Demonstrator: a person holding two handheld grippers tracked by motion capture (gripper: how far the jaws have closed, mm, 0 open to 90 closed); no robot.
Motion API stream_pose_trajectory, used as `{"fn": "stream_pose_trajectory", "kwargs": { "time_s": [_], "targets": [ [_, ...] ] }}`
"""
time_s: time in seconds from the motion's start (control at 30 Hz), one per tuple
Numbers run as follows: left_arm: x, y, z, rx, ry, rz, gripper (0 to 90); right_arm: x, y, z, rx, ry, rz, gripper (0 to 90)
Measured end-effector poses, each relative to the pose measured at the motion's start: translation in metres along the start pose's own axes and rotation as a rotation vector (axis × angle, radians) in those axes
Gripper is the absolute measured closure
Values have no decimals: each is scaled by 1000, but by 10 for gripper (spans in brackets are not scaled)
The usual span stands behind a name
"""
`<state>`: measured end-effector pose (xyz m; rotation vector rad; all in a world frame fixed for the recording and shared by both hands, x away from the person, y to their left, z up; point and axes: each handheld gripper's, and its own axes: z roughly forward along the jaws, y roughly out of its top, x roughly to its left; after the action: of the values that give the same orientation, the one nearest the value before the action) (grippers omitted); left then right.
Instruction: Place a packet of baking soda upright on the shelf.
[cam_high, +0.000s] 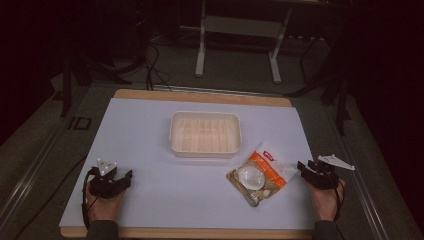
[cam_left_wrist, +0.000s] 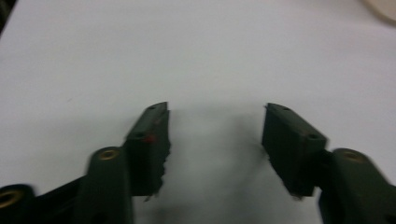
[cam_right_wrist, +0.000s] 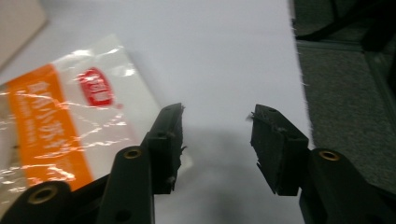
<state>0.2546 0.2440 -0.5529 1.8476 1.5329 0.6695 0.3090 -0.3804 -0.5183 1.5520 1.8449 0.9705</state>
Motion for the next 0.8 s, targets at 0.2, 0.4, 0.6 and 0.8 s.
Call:
{"fn": "stream_pose_trajectory", "kwargs": {
  "time_s": [0.2,0.4,0.6,0.8],
  "targets": [
    [-2,0,-1,-14,-17,47,490,6,2,0,2,19,-19,576],
    [-2,0,1,-9,-16,43,481,4,12,-6,-38,45,-18,528],
    [-2,0,1,-4,-32,46,483,-6,18,-3,-32,78,15,518],
    [1,0,0,-15,-38,16,513,-14,19,5,-32,115,46,501]
  ]
}}
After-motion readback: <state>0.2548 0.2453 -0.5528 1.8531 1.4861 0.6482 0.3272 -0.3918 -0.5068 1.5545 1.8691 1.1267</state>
